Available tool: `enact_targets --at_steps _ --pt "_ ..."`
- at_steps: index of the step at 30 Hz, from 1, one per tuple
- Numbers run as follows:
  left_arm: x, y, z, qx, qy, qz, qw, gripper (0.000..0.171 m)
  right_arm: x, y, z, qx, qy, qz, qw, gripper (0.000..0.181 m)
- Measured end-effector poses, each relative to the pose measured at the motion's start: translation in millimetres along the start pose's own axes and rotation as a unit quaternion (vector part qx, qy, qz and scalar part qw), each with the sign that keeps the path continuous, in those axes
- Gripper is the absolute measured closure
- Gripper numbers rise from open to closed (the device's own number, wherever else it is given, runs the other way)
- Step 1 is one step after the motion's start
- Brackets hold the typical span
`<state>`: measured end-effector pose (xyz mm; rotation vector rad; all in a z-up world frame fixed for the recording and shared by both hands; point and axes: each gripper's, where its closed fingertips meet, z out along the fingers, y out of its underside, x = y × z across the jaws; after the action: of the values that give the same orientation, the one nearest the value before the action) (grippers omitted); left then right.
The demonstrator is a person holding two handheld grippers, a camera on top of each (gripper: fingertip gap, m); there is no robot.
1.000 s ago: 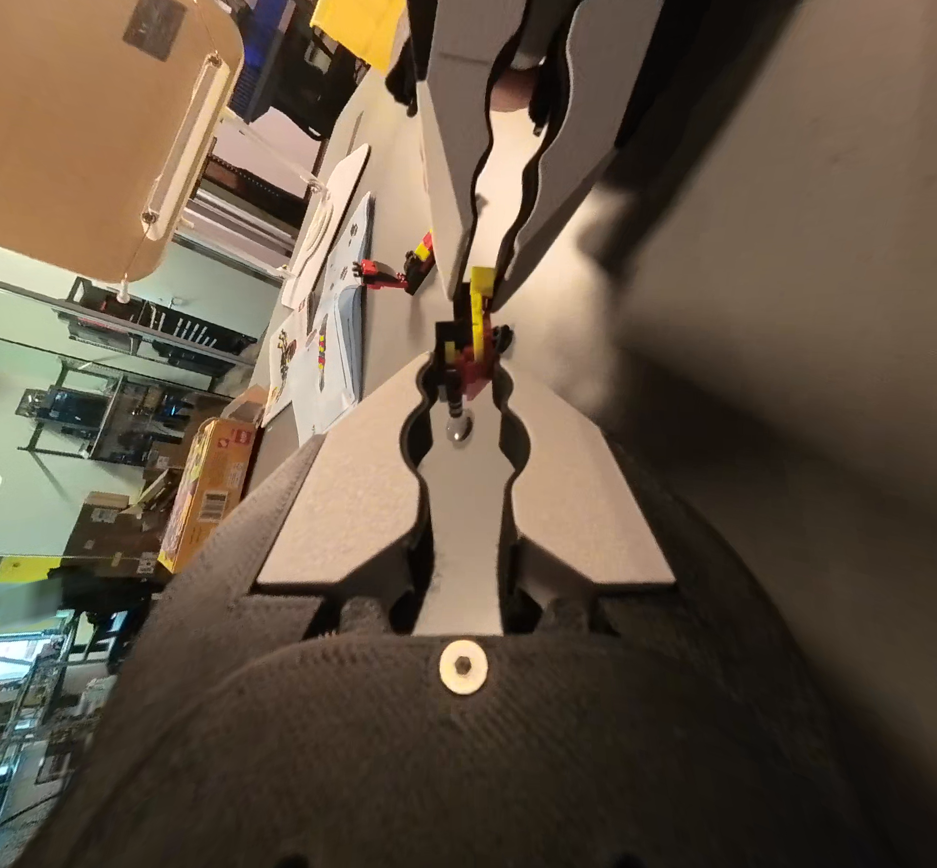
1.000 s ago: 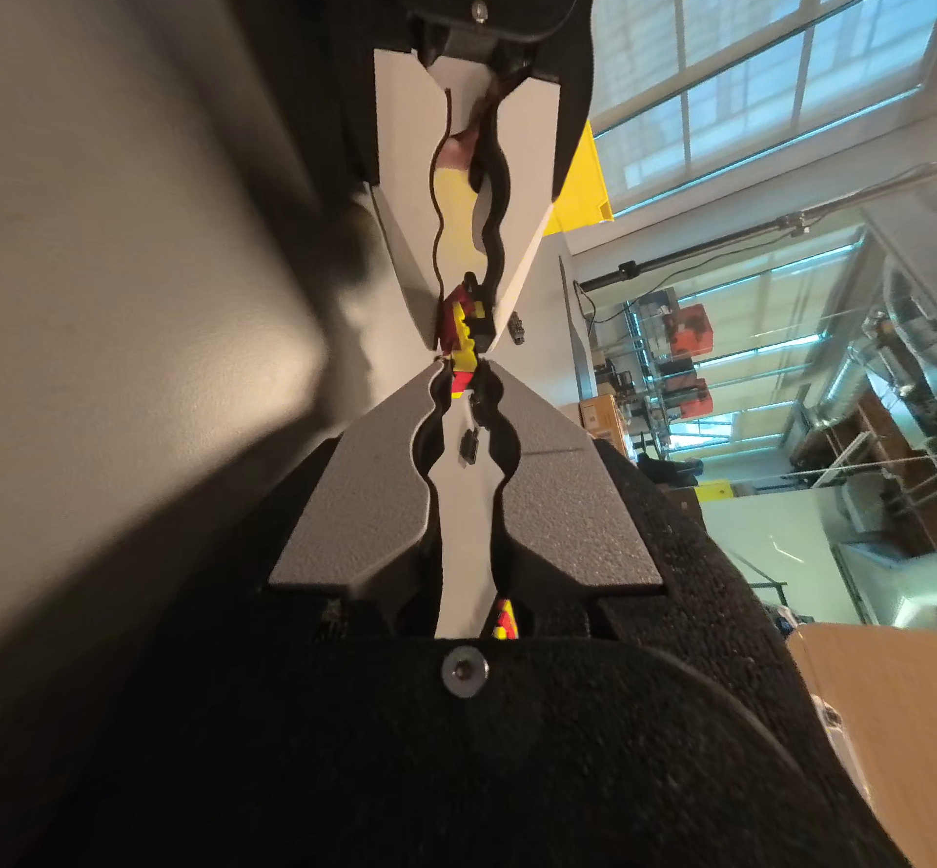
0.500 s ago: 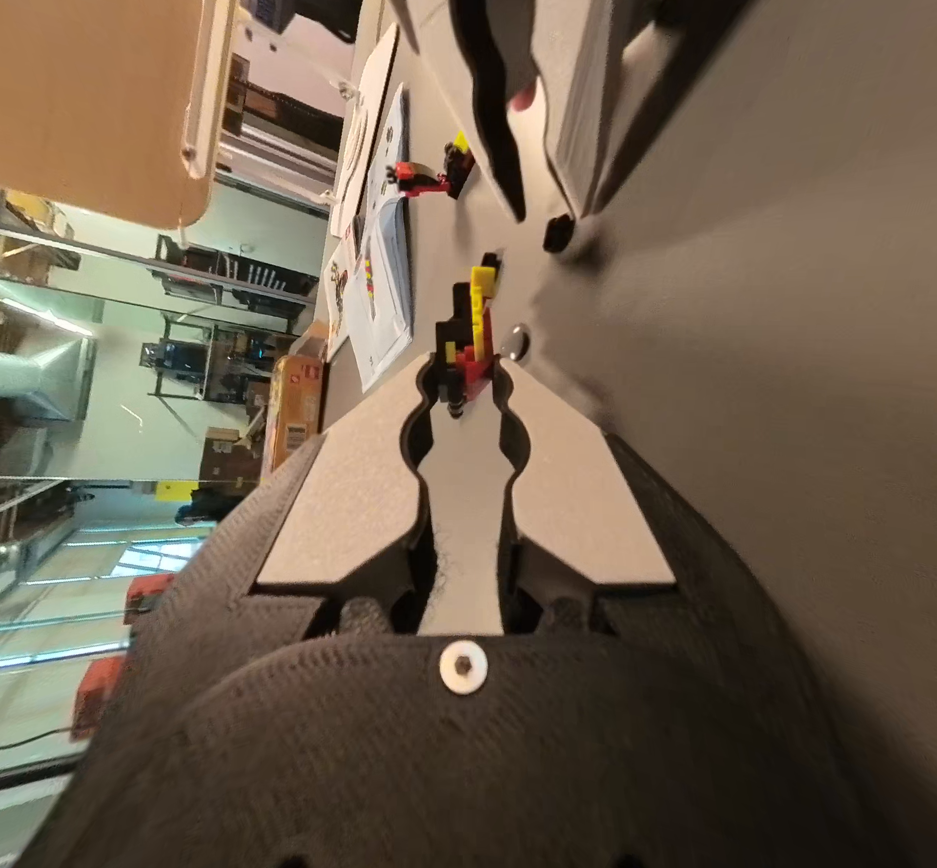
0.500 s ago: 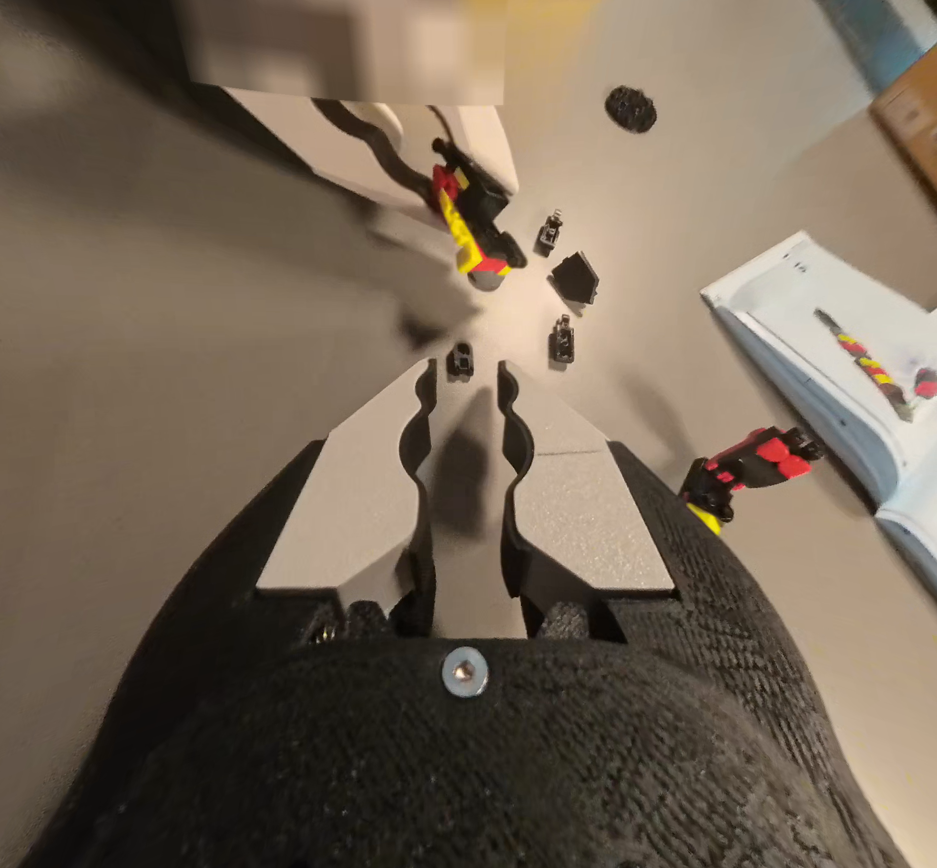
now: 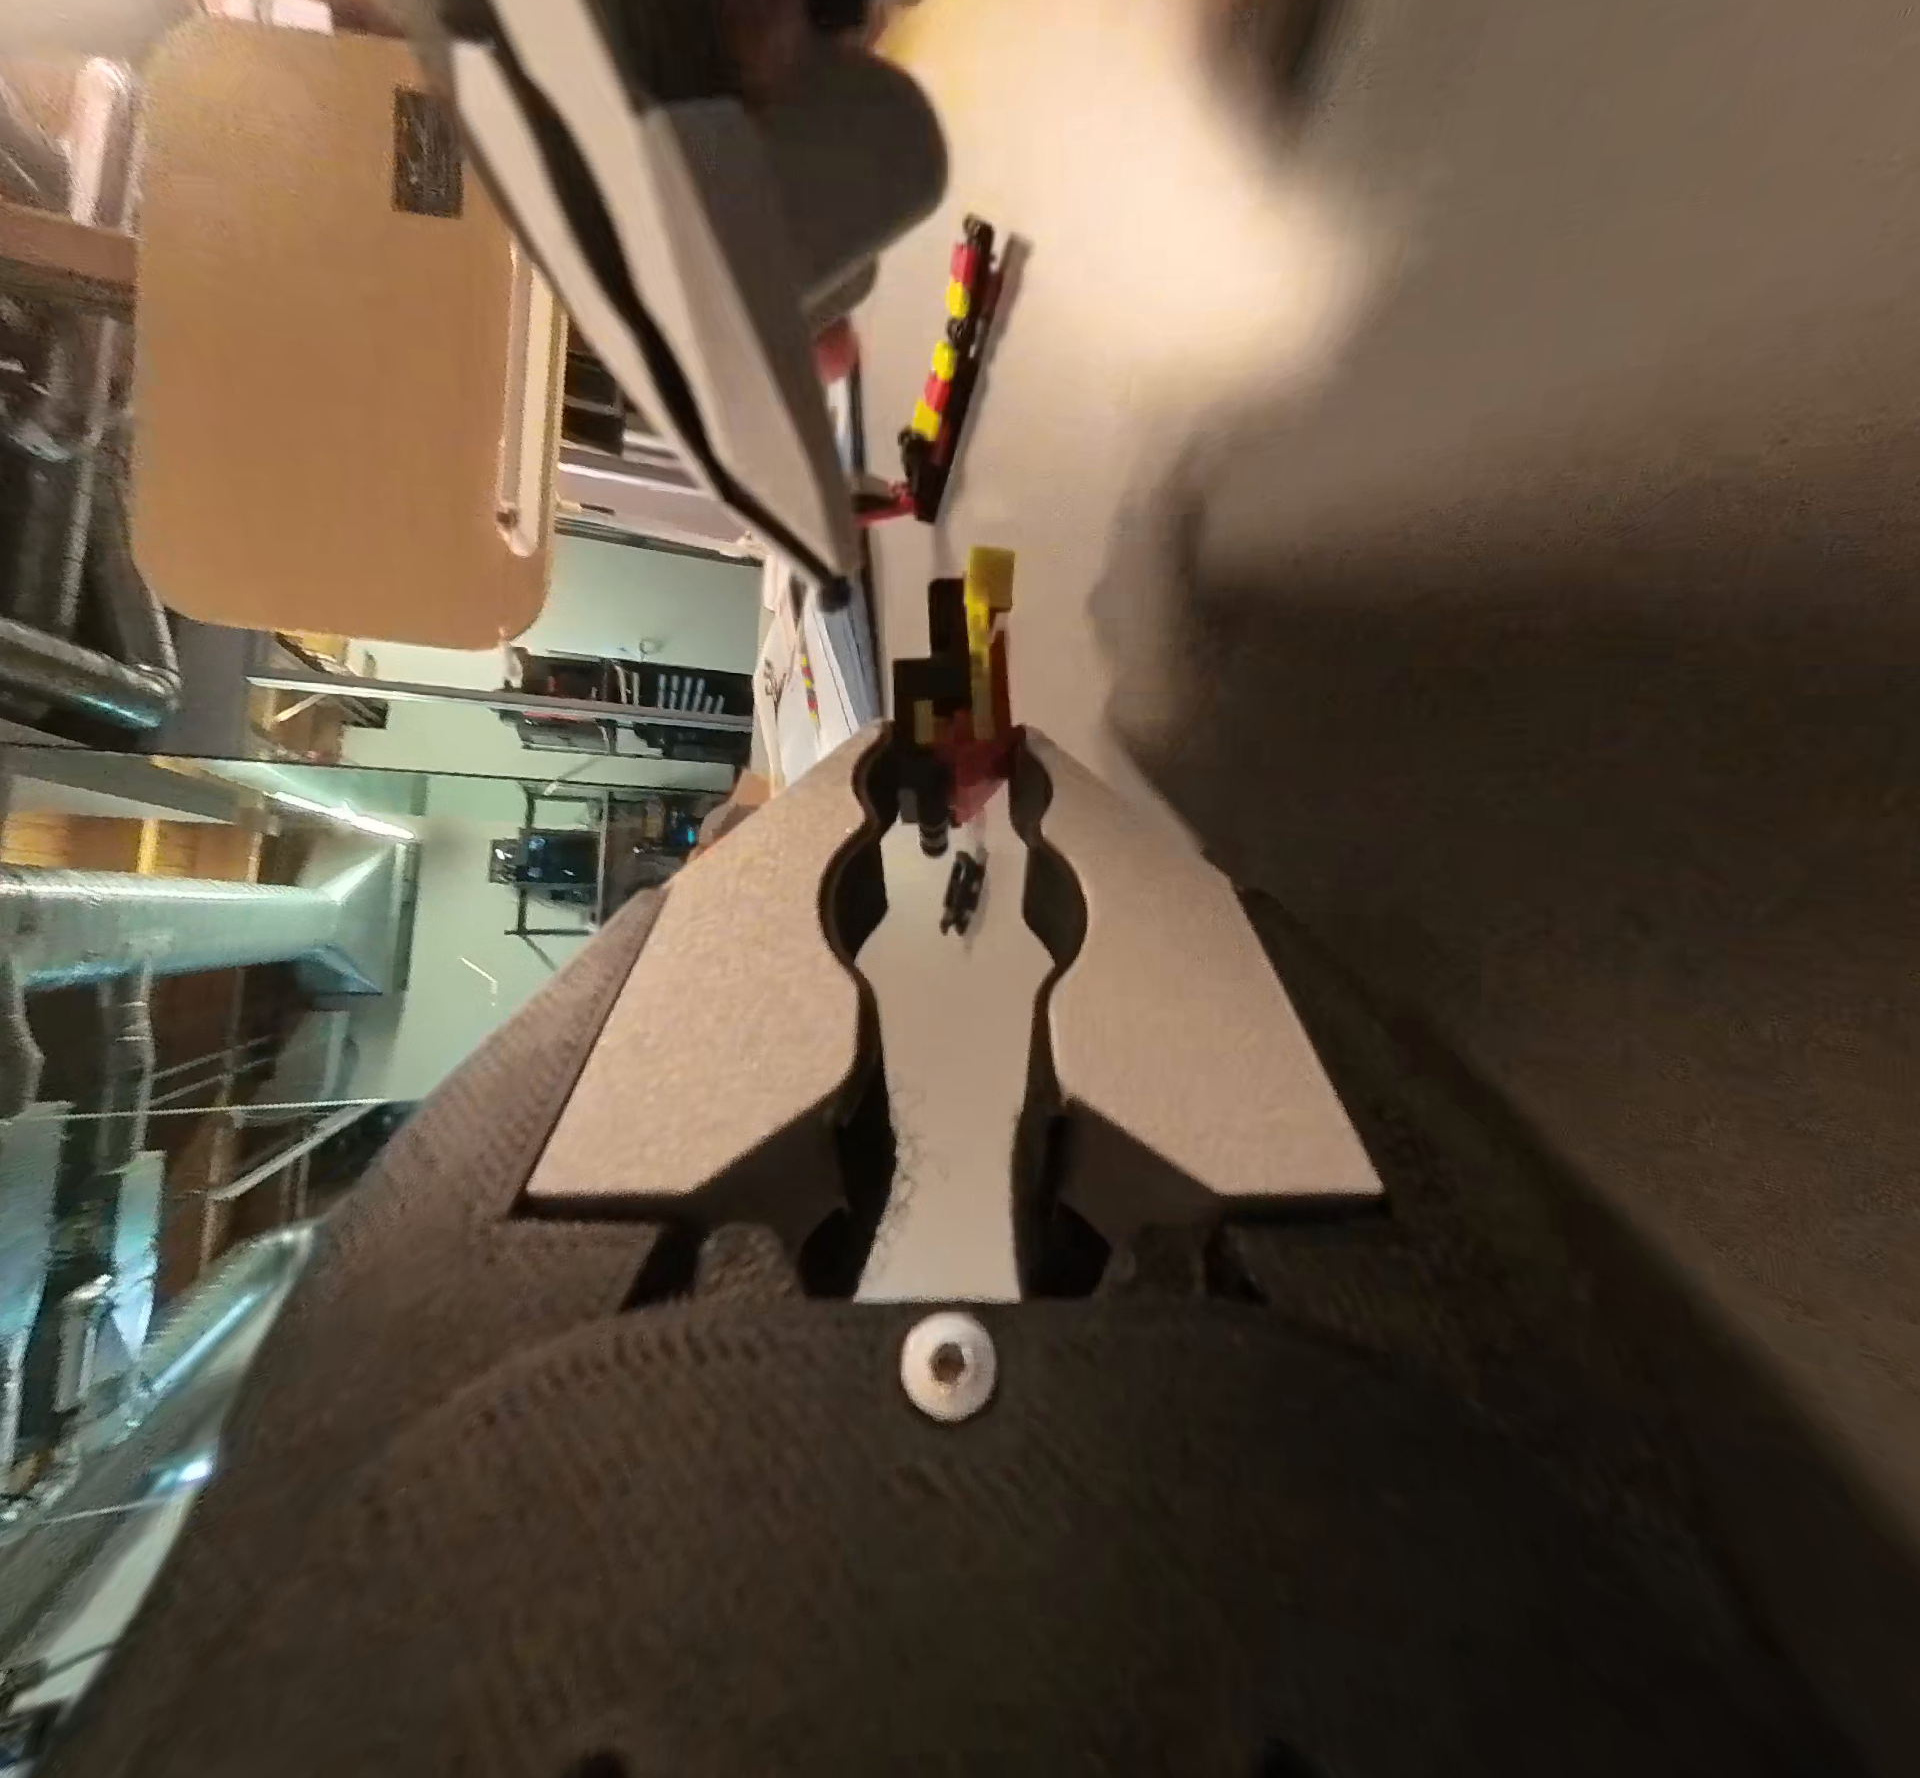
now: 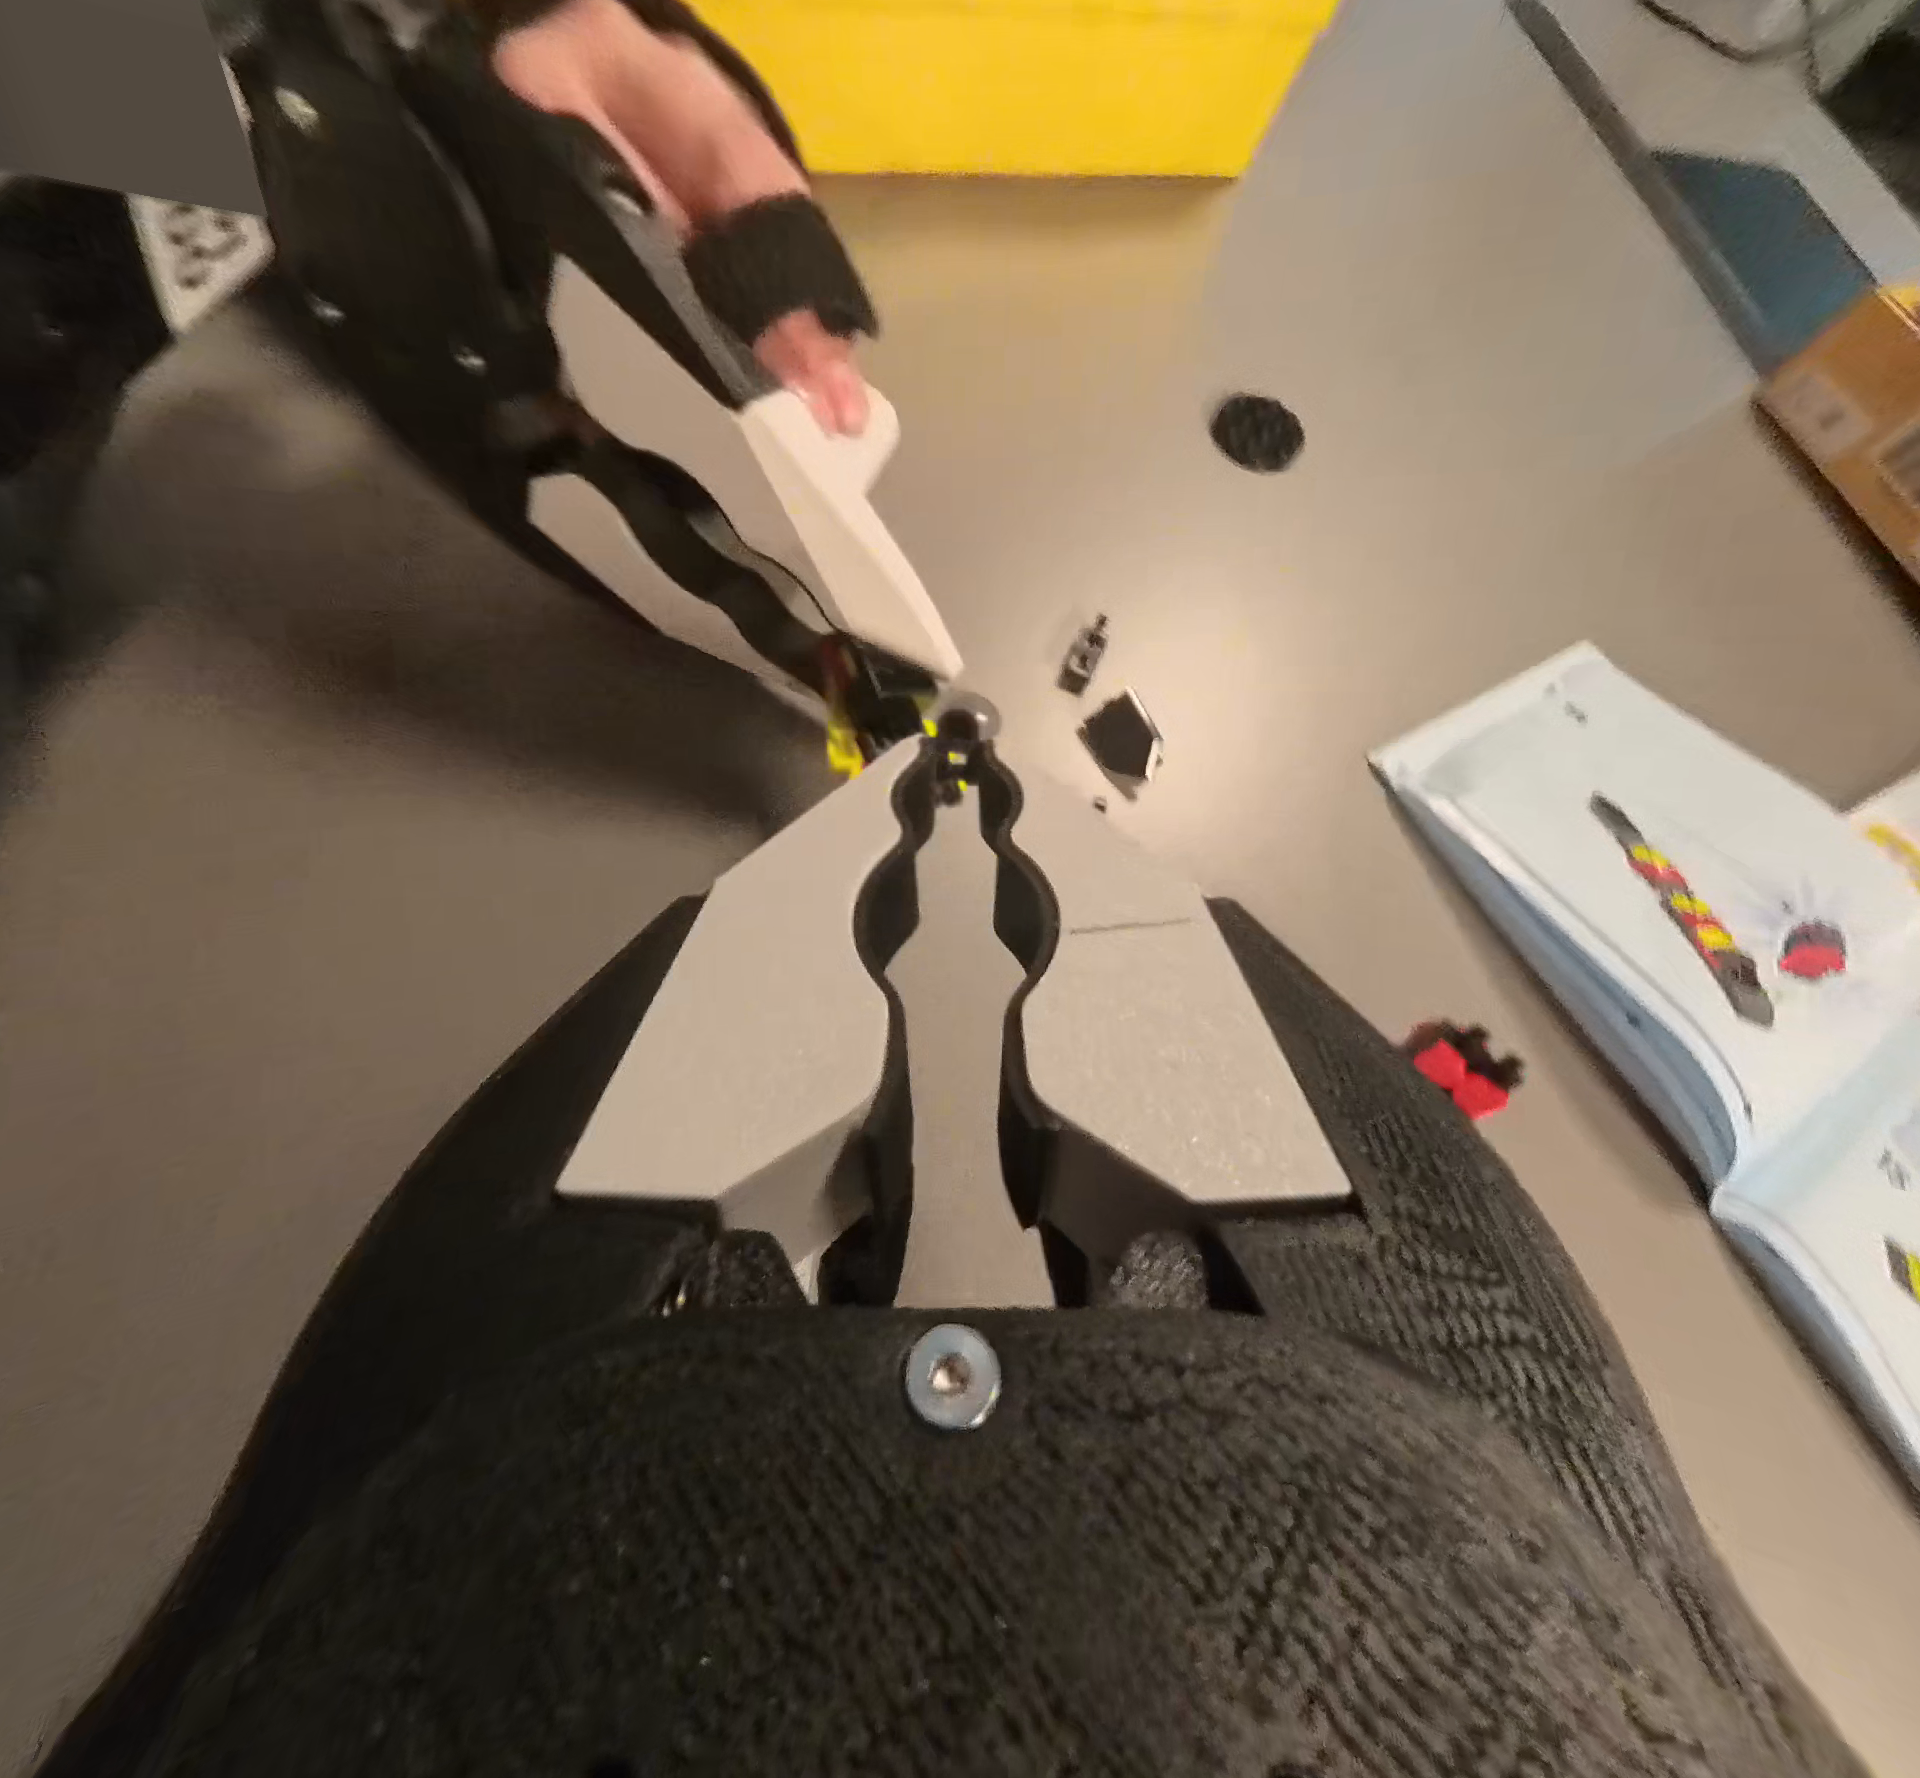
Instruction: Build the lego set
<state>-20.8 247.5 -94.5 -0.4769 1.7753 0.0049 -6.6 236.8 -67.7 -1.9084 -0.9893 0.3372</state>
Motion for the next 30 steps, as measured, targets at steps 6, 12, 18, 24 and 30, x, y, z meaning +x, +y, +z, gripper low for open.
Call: enact_targets --at_steps 6,12,18,24,30 --pt "0.7 -4.6 0.1 0.005 -0.012 0.024 1.000 0.152 -11.6 2.5 4.1 -0.065 -0.034 -0.089 0.993 0.176" --pt "-0.2 -6.0 -0.8 0.008 -0.015 0.025 1.000 0.152 -15.1 8.6 6.7 -0.095 -0.034 -0.114 0.988 0.175" --pt "-0.9 -7.0 -1.5 0.012 -0.017 0.022 1.000 0.152 -17.8 7.6 5.4 -0.099 -0.039 -0.120 0.987 0.175" --pt "-1.2 -7.4 -1.7 0.014 -0.016 0.019 1.000 0.152 -18.9 8.1 5.7 -0.103 -0.040 -0.129 0.986 0.174" --pt "-1.3 -7.9 -1.9 0.016 -0.016 0.017 1.000 0.152 -17.8 7.9 5.3 -0.103 -0.033 -0.138 0.985 0.172"
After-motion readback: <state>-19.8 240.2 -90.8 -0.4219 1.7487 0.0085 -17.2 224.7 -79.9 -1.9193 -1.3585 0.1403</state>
